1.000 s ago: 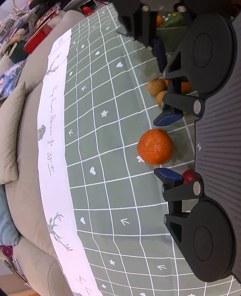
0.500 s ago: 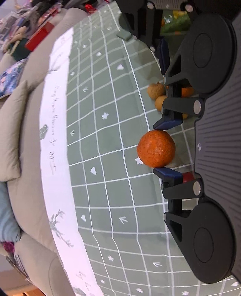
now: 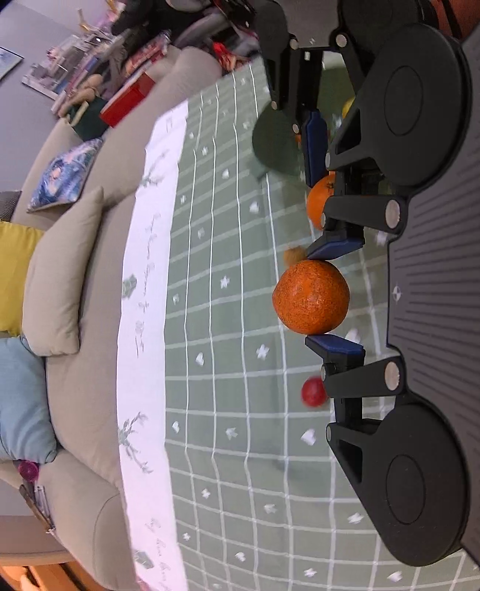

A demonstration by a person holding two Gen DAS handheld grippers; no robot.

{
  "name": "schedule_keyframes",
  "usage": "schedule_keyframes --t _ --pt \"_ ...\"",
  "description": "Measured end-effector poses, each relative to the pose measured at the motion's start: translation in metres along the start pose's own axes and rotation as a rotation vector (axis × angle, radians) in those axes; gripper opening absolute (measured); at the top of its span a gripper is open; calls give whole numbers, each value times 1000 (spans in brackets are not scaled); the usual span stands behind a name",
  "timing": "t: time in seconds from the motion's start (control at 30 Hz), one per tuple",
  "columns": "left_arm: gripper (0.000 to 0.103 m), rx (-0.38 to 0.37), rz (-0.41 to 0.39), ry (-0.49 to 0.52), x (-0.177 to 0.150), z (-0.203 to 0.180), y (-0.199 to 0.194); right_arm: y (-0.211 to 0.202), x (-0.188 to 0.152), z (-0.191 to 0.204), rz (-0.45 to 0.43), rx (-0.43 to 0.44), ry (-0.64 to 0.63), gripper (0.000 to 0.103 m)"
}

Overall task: Organize fruits
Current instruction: 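Carry both oranges into the green colander and open both tools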

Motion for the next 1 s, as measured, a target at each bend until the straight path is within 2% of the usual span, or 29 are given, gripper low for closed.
schedule_keyframes --t 0.23,0.47,0.67,0.8,1.0 --pt "49 -58 -5 64 -1 -47 -7 -45 -31 -21 -94 -69 104 38" --pt "49 -125 35 169 -5 -103 7 -67 -64 -59 -106 -174 164 38" --pt "49 -168 90 216 -5 -130 27 -68 -82 -91 -112 -221 243 38" --pt "49 -176 123 221 1 -137 45 -63 -83 -102 -130 -212 274 38" --pt "49 -174 163 237 11 -140 67 -48 -77 -107 -135 -233 184 38"
Point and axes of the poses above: each gripper's, at about its wrist camera, not at the fingertips, and y roughly the way its jaws point, z to its left, x to its top, the point moved 5 cm from there along y, roughly the way its jaws point, and after that the axes turned 8 degrees about y, right-handed, at the moved point
